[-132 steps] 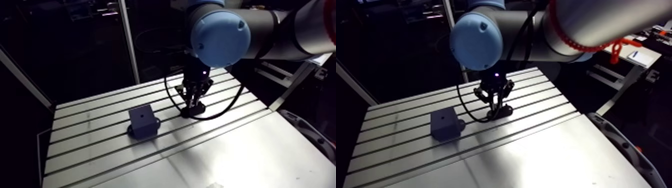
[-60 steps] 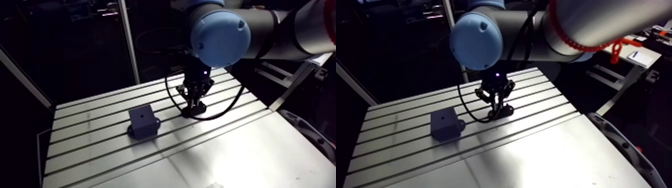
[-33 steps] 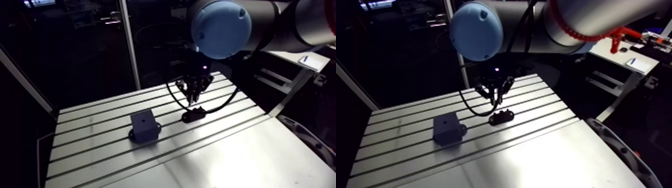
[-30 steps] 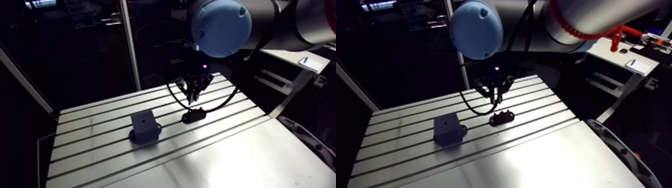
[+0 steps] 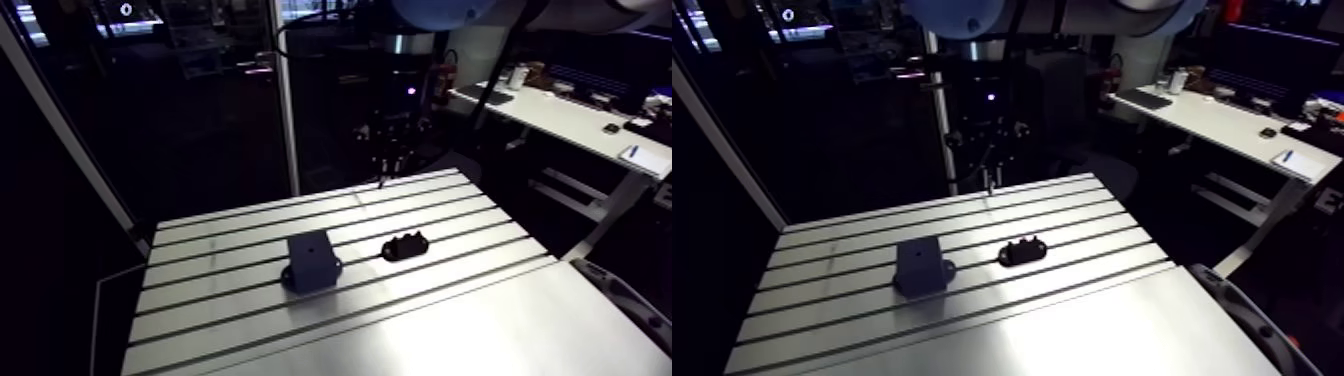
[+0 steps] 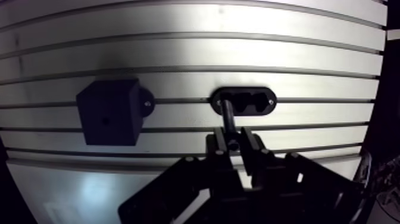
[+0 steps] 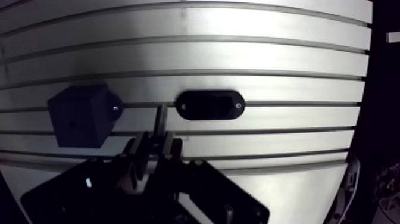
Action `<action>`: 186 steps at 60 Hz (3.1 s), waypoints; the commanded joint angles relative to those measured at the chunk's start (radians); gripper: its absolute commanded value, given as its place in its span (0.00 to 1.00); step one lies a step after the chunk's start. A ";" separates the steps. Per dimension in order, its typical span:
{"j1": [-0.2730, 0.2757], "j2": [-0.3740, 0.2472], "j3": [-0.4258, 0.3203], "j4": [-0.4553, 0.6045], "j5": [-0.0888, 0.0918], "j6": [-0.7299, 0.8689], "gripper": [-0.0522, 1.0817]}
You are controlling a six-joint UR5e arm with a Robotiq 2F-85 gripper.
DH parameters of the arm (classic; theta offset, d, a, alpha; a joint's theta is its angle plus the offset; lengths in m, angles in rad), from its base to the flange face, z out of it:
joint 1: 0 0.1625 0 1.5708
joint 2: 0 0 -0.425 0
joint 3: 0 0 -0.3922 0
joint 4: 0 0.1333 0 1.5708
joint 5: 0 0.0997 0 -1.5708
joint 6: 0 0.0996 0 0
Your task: Pick up the M10 bolt and insert it into the hole until fully seated.
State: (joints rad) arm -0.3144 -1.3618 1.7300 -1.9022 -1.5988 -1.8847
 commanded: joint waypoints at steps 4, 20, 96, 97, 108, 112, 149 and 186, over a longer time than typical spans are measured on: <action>0.057 -0.006 -0.156 0.303 0.000 0.062 1.00; 0.140 0.059 -0.206 0.448 -0.011 0.078 1.00; 0.280 0.218 -0.275 0.473 -0.071 0.170 1.00; 0.281 0.221 -0.275 0.473 -0.070 0.170 1.00; 0.281 0.239 -0.275 0.473 -0.068 0.170 1.00; 0.281 0.243 -0.275 0.473 -0.069 0.170 1.00; 0.287 0.269 -0.281 0.473 -0.069 0.170 1.00; 0.290 0.290 -0.303 0.476 -0.071 0.170 1.00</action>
State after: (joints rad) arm -0.0258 -1.0743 1.4315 -1.4277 -1.6691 -1.7142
